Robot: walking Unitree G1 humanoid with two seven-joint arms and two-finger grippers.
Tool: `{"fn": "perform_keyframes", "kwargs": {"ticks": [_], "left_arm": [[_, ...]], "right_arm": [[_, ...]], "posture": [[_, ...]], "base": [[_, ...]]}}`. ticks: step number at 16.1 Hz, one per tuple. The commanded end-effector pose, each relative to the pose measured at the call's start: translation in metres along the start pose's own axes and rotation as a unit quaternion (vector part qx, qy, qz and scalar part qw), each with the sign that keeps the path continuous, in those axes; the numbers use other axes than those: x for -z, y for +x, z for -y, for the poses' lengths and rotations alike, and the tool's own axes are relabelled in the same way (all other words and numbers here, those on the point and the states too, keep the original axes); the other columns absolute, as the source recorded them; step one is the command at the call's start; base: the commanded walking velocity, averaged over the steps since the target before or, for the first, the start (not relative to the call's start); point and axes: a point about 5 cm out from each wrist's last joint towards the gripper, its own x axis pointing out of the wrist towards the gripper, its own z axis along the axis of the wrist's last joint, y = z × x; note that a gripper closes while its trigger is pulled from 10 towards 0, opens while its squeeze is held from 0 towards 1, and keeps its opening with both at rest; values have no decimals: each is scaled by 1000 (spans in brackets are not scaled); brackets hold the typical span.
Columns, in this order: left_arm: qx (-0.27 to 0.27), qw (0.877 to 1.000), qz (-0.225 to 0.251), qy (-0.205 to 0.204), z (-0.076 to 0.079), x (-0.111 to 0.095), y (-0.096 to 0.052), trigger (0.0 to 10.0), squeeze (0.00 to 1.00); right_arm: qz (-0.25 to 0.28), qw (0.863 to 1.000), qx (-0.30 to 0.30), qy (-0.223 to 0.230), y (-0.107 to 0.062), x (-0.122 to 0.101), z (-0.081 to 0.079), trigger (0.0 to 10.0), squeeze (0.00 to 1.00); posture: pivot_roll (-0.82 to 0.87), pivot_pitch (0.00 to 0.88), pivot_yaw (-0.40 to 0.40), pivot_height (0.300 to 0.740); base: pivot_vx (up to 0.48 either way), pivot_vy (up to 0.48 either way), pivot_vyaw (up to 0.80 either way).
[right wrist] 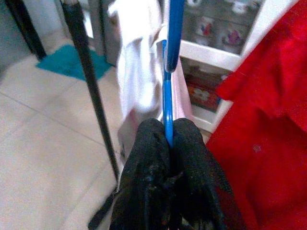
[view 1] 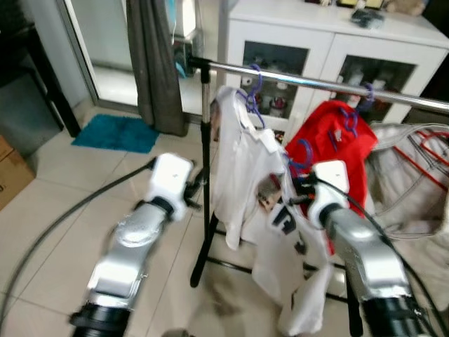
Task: Hang hanger
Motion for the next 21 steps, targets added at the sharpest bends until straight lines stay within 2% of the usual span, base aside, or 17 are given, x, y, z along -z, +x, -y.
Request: {"fn": "perform_keyframes", "kwargs": {"ticks": [1,2,3,7,11,13,15,17,18,21], "left_arm": [[25,1000,15,9,11,-9,4,10000,0],[28,999,17,10,13,-10,4,10000,0],[30,999,18,11,14,-11,5,10000,0],[40,999,24,17,16,-15,6,10000,0],[62,997,35,23,20,-22,7,10000,0],[107,992,68,7,30,-32,4,10000,0],[150,986,73,-3,39,-35,0,10000,0],[195,977,85,-5,48,-39,-3,10000,0],[235,967,96,-19,55,-46,-8,10000,0],[270,956,112,-25,60,-54,-13,10000,0]], "right_arm": [[17,999,34,-23,-2,-10,14,10000,0],[27,997,50,-55,-2,-15,17,10000,0],[38,995,68,-60,-1,-20,21,10000,0],[67,993,95,-30,2,-36,24,10000,0],[94,990,97,-30,7,-55,22,10000,0],[106,988,108,-20,10,-63,24,10000,0],[116,987,108,-21,13,-70,24,10000,0],[103,989,105,-18,20,-71,24,10000,0],[90,990,107,-18,26,-71,24,10000,0],[71,991,109,-10,34,-73,27,10000,0]], "posture": [[82,23,-22,740],[82,23,-22,740],[82,23,-22,740],[85,15,-22,740],[86,13,-20,740],[86,13,-20,740],[89,10,-20,740],[89,11,-19,740],[89,11,-19,740],[96,14,-21,740]], "base": [[334,0,0],[334,0,0],[334,0,0],[336,0,0],[331,0,0],[0,0,0],[0,0,0],[0,0,0],[0,0,0],[0,0,0]]}}
